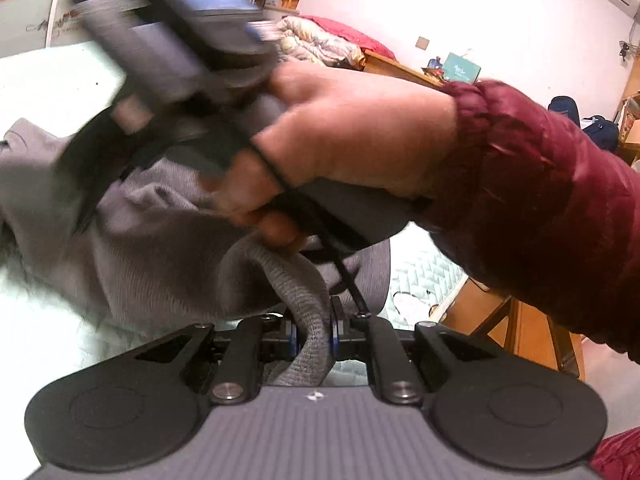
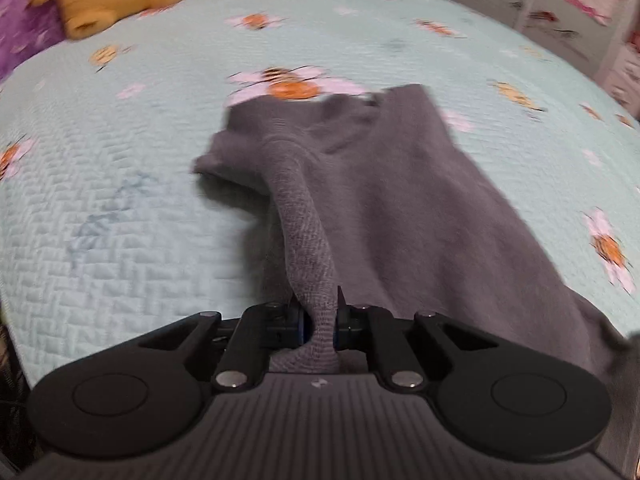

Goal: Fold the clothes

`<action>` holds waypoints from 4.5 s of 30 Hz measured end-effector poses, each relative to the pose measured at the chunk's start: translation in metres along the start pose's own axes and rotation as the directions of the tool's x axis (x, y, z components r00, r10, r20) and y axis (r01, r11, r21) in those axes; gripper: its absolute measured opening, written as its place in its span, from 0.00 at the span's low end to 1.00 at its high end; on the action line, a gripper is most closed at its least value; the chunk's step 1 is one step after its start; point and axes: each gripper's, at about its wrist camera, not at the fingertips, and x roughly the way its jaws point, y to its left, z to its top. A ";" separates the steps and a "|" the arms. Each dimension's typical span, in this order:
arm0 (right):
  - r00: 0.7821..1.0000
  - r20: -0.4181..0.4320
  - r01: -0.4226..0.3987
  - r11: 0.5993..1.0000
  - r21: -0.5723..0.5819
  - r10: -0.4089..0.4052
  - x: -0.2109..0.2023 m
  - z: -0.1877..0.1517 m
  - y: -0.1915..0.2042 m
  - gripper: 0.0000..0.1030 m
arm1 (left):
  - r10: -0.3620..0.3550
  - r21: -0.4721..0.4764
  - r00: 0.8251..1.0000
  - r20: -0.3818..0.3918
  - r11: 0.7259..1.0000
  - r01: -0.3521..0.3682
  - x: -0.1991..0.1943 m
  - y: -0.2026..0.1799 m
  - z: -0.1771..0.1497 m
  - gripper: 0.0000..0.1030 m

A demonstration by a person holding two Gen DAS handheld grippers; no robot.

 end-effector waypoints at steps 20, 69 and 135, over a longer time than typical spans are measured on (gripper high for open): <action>0.955 0.290 -0.177 0.889 0.423 0.052 -0.048 -0.099 -0.060 0.52 | 0.147 -0.352 0.989 -0.008 0.925 -0.140 -0.065 0.071 -0.011 0.59; 0.825 0.259 0.408 0.846 0.343 -0.503 -0.150 -0.190 -0.083 0.11 | 0.600 0.103 0.798 0.048 0.792 -0.602 -0.043 0.047 0.024 0.65; 0.521 0.711 0.432 0.864 0.256 -0.472 -0.231 -0.044 -0.045 0.06 | 0.628 0.178 0.412 0.660 0.402 -0.898 -0.205 -0.004 0.164 0.08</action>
